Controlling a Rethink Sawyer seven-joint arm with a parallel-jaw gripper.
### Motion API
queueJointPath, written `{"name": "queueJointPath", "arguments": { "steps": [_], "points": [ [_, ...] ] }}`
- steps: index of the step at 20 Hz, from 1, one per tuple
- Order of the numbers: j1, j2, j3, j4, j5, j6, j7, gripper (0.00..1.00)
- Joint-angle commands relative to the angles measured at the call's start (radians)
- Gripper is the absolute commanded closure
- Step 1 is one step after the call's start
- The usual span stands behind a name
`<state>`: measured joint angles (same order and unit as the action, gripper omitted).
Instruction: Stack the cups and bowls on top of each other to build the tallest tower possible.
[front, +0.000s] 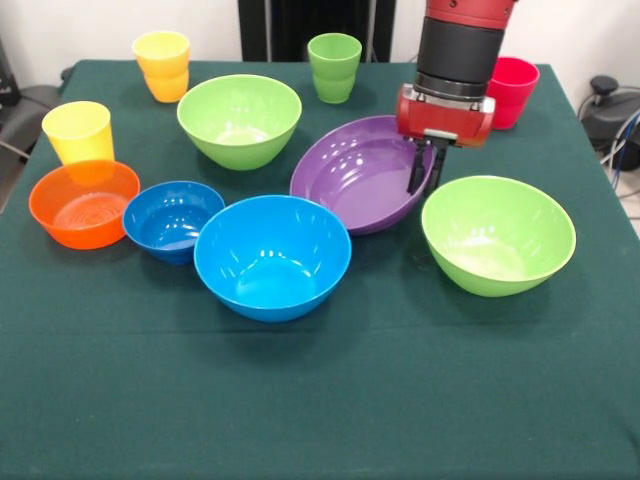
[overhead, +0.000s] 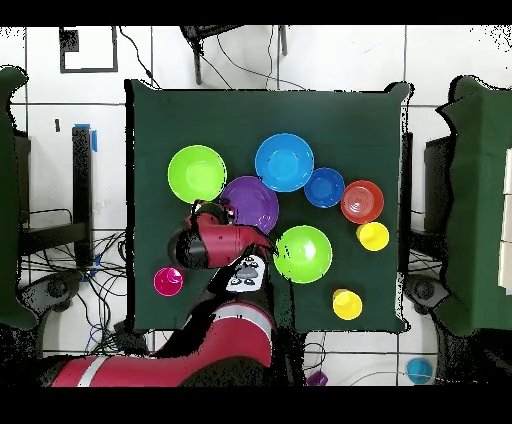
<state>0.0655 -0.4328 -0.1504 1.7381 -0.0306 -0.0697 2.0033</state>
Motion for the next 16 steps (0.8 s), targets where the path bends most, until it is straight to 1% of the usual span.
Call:
{"name": "queueJointPath", "arguments": {
  "steps": [1,12,16],
  "points": [
    [-0.057,0.079,0.145,-0.068,-0.085,0.034,0.025,1.00],
    [-0.075,0.097,0.152,-0.083,-0.120,0.017,0.031,1.00],
    [-0.095,0.111,0.166,-0.108,-0.141,0.022,0.015,1.00]
  ]
}}
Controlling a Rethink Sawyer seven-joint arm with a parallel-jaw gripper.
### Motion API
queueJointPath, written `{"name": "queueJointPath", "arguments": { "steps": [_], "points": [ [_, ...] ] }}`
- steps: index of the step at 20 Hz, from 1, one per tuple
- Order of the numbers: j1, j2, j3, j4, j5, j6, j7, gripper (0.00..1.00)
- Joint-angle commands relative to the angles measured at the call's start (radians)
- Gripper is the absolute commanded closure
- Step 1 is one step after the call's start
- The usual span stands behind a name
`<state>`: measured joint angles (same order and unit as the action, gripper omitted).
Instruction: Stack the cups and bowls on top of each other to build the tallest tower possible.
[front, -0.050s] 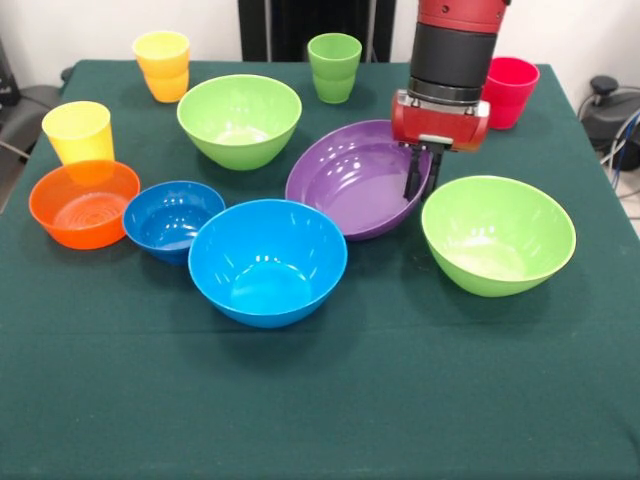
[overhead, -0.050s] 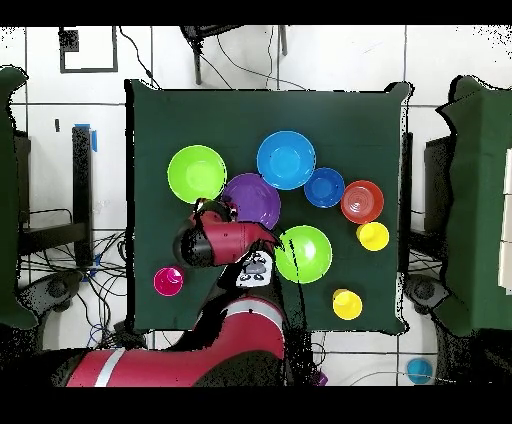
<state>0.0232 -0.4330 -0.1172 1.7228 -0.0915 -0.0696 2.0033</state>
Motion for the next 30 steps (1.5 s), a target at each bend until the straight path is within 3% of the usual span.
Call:
{"name": "queueJointPath", "arguments": {
  "steps": [1,30],
  "points": [
    [-0.057,0.115,0.136,-0.098,-0.086,0.021,0.012,1.00],
    [-0.107,0.125,0.185,-0.137,-0.181,0.045,0.014,1.00]
  ]
}}
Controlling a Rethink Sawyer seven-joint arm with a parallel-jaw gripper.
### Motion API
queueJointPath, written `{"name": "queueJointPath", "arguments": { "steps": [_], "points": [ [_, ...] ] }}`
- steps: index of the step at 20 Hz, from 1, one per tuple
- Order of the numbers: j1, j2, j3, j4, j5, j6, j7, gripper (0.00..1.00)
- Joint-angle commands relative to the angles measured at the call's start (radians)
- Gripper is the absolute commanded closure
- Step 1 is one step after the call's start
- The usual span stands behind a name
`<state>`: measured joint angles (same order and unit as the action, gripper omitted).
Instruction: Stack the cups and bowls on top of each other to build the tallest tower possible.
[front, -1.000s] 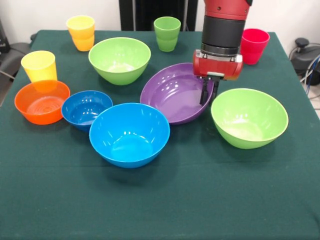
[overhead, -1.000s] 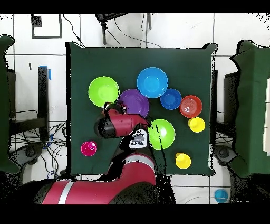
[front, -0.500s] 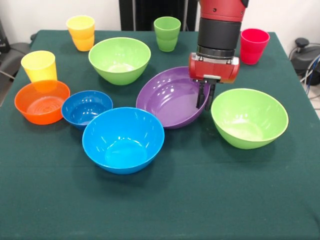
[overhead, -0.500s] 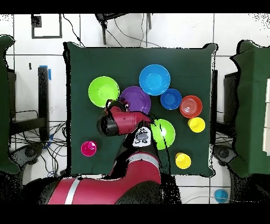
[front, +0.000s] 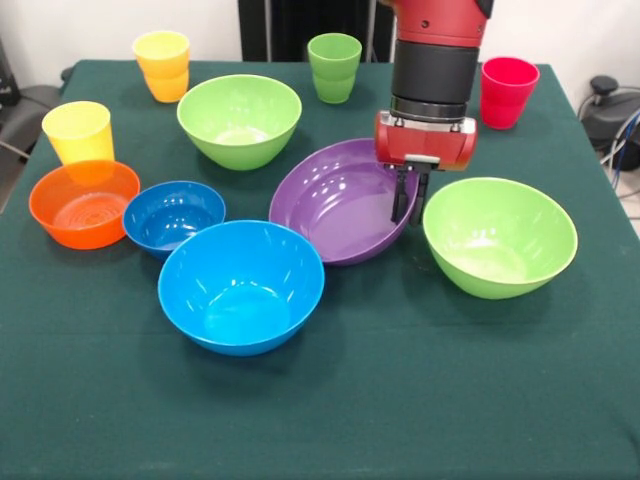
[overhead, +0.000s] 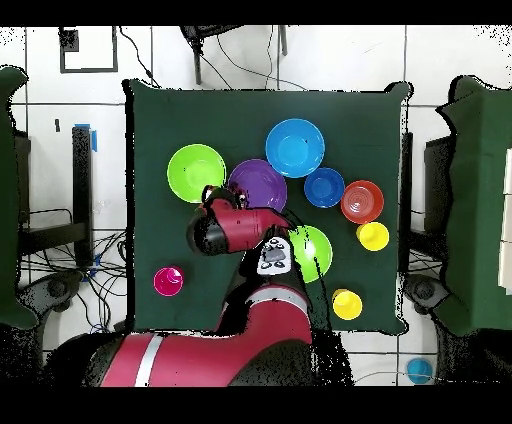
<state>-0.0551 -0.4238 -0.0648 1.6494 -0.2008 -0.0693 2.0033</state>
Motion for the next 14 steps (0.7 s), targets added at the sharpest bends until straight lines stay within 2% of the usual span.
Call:
{"name": "queueJointPath", "arguments": {
  "steps": [1,14],
  "points": [
    [-0.030,0.118,0.134,-0.066,-0.073,0.045,0.013,1.00],
    [-0.098,0.151,0.193,-0.132,-0.135,0.073,-0.043,1.00]
  ]
}}
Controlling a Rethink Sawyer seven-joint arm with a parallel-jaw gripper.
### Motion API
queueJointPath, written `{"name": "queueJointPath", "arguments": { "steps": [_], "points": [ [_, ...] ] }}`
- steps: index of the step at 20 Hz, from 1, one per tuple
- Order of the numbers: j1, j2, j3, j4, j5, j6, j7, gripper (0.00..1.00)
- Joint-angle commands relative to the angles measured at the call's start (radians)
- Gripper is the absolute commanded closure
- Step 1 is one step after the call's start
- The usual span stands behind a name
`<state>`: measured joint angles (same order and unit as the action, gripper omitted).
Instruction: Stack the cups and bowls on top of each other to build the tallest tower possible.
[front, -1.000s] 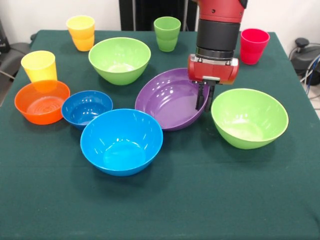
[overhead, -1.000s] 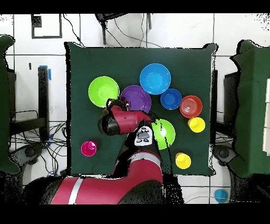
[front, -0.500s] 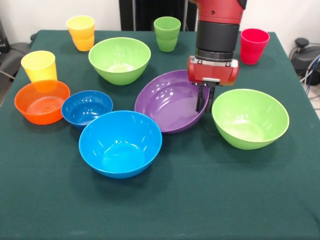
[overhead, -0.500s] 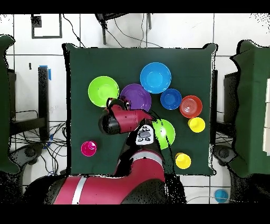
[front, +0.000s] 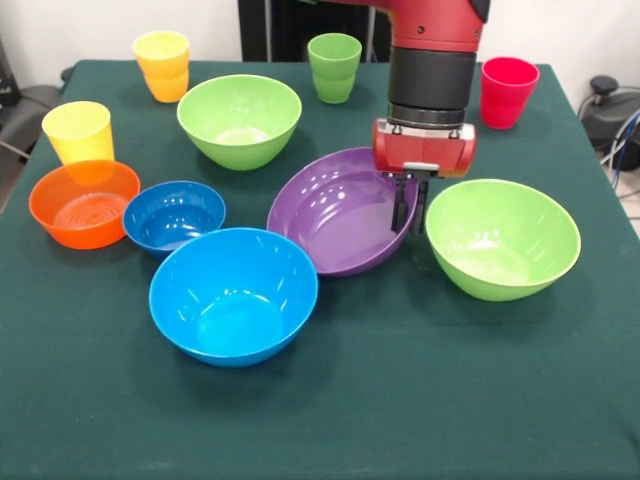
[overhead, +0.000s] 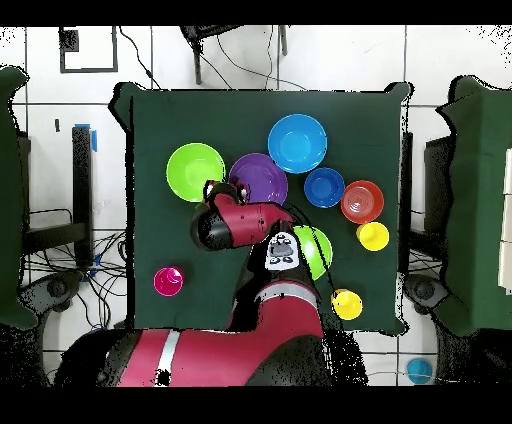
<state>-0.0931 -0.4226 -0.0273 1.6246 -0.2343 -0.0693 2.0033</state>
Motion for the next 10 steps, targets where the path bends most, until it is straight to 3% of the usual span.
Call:
{"name": "queueJointPath", "arguments": {
  "steps": [1,10],
  "points": [
    [-0.066,0.153,0.161,-0.111,-0.109,0.075,-0.046,1.00],
    [-0.083,0.161,0.178,-0.130,-0.146,0.089,-0.037,1.00]
  ]
}}
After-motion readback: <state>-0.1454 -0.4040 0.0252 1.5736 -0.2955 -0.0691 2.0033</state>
